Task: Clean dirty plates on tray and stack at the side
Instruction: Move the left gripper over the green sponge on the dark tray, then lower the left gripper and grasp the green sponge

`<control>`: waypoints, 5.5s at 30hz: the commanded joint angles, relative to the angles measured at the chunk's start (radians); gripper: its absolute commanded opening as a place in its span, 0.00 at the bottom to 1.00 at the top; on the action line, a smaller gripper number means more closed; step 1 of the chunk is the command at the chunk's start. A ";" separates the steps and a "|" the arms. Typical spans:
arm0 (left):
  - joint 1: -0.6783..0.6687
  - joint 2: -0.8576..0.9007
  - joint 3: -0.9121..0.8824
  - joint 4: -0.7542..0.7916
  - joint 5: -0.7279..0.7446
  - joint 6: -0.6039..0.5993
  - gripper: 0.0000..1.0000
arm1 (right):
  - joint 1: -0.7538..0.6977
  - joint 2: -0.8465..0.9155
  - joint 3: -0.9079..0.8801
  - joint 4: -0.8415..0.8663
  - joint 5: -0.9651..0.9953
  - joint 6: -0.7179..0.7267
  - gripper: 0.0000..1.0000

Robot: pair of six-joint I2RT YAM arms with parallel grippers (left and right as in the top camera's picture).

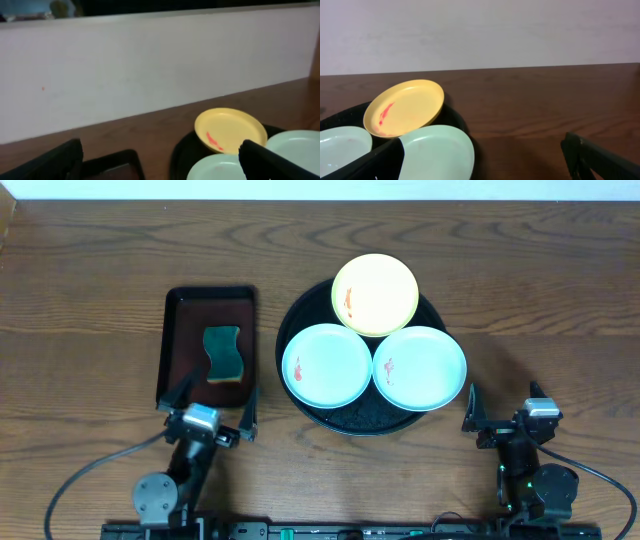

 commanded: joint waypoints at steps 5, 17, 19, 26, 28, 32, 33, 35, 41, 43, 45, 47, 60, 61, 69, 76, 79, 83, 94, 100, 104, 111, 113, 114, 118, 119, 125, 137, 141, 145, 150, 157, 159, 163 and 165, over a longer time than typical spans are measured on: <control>-0.004 0.430 0.429 -0.366 -0.181 -0.015 1.00 | -0.009 -0.005 -0.002 -0.004 0.006 -0.012 0.99; -0.004 0.969 0.736 -0.622 0.050 -0.053 1.00 | -0.009 -0.005 -0.002 -0.004 0.006 -0.012 0.99; 0.000 0.985 0.736 -0.620 0.032 -0.103 1.00 | -0.009 -0.005 -0.002 -0.004 0.006 -0.012 0.99; 0.003 0.992 0.759 -0.657 -0.232 -0.275 1.00 | -0.009 -0.005 -0.002 -0.004 0.006 -0.011 0.99; 0.003 0.993 0.759 -0.653 -0.231 -0.275 1.00 | -0.009 -0.005 -0.002 -0.004 0.006 -0.012 0.99; 0.003 0.993 0.759 -0.684 -0.231 -0.275 1.00 | -0.009 -0.005 -0.002 -0.004 0.006 -0.012 0.99; 0.003 0.993 0.759 -0.697 -0.231 -0.275 1.00 | -0.009 -0.005 -0.002 -0.004 0.006 -0.012 0.99; 0.003 0.993 0.758 -0.702 -0.231 -0.275 1.00 | -0.009 -0.005 -0.002 -0.004 0.006 -0.012 0.99; 0.003 0.993 0.758 -0.698 -0.231 -0.275 1.00 | -0.009 -0.005 -0.002 -0.004 0.006 -0.012 0.99; 0.003 0.993 0.759 -0.698 -0.230 -0.275 1.00 | -0.009 -0.005 -0.002 -0.004 0.006 -0.011 0.99; 0.003 0.993 0.758 -0.708 -0.230 -0.283 1.00 | -0.009 -0.005 -0.002 -0.004 0.006 -0.012 0.99; 0.003 0.993 0.758 -0.717 -0.230 -0.285 1.00 | -0.009 -0.005 -0.002 -0.004 0.006 -0.012 0.99; 0.003 1.114 0.757 -0.787 -0.298 -0.489 1.00 | -0.009 -0.005 -0.002 -0.004 0.006 -0.011 0.99; 0.003 1.119 0.757 -0.787 -0.298 -0.489 1.00 | -0.009 -0.005 -0.002 -0.004 0.006 -0.012 0.99; 0.003 1.143 0.757 -0.789 -0.298 -0.488 1.00 | -0.009 -0.005 -0.002 -0.004 0.006 -0.012 0.99; 0.003 1.144 0.765 -0.790 -0.253 -0.488 1.00 | -0.009 -0.005 -0.002 -0.004 0.006 -0.012 0.99; 0.004 1.155 0.828 -0.855 -0.253 -0.486 1.00 | -0.009 -0.005 -0.002 -0.004 0.006 -0.011 0.99; 0.003 1.266 1.007 -1.053 -0.253 -0.405 1.00 | -0.009 -0.005 -0.002 -0.004 0.006 -0.012 0.99; 0.003 1.381 1.096 -1.085 -0.253 -0.417 1.00 | -0.009 -0.005 -0.002 -0.004 0.006 -0.011 0.99; 0.003 1.381 1.094 -1.064 -0.253 -0.416 1.00 | -0.009 -0.005 -0.002 -0.004 0.006 -0.012 0.99; 0.003 1.384 1.082 -1.025 -0.257 -0.417 1.00 | -0.009 -0.005 -0.002 -0.004 0.006 -0.012 0.99; 0.003 1.440 1.073 -0.970 -0.356 -0.473 1.00 | -0.009 -0.005 -0.002 -0.004 0.006 -0.012 0.99; 0.003 1.463 1.073 -0.968 -0.420 -0.537 1.00 | -0.009 -0.005 -0.002 -0.004 0.006 -0.011 0.99; 0.003 1.477 1.073 -0.961 -0.423 -0.554 1.00 | -0.009 -0.005 -0.002 -0.004 0.006 -0.011 0.99; 0.003 1.530 1.073 -0.943 -0.411 -0.555 1.00 | -0.009 -0.005 -0.002 -0.004 0.006 -0.011 0.99; 0.003 1.537 1.073 -0.943 -0.410 -0.555 1.00 | -0.009 -0.005 -0.002 -0.004 0.006 -0.011 0.99; -0.004 1.609 1.072 -0.899 -0.410 -0.511 1.00 | -0.009 -0.005 -0.002 -0.004 0.006 -0.012 0.99; -0.004 1.742 1.072 -0.794 -0.256 -0.322 1.00 | -0.009 -0.005 -0.002 -0.004 0.006 -0.011 0.99; -0.004 1.746 1.072 -0.774 -0.302 -0.315 0.94 | -0.009 -0.005 -0.002 -0.004 0.006 -0.012 0.99; -0.004 1.751 1.065 -0.775 -0.324 -0.315 0.93 | -0.009 -0.005 -0.002 -0.004 0.006 -0.011 0.99; -0.004 1.769 1.053 -0.777 -0.341 -0.315 0.92 | -0.009 -0.005 -0.002 -0.004 0.006 -0.012 0.99; -0.004 1.819 1.053 -0.779 -0.343 -0.319 0.89 | -0.009 -0.005 -0.002 -0.004 0.006 -0.012 0.99; -0.004 1.827 1.053 -0.779 -0.343 -0.322 0.87 | -0.009 -0.005 -0.002 -0.004 0.006 -0.011 0.99; -0.004 1.831 1.053 -0.779 -0.343 -0.322 0.71 | -0.009 -0.005 -0.002 -0.004 0.006 -0.011 0.99; -0.003 1.831 1.053 -0.778 -0.343 -0.322 0.61 | -0.009 -0.005 -0.002 -0.004 0.006 -0.011 0.99</control>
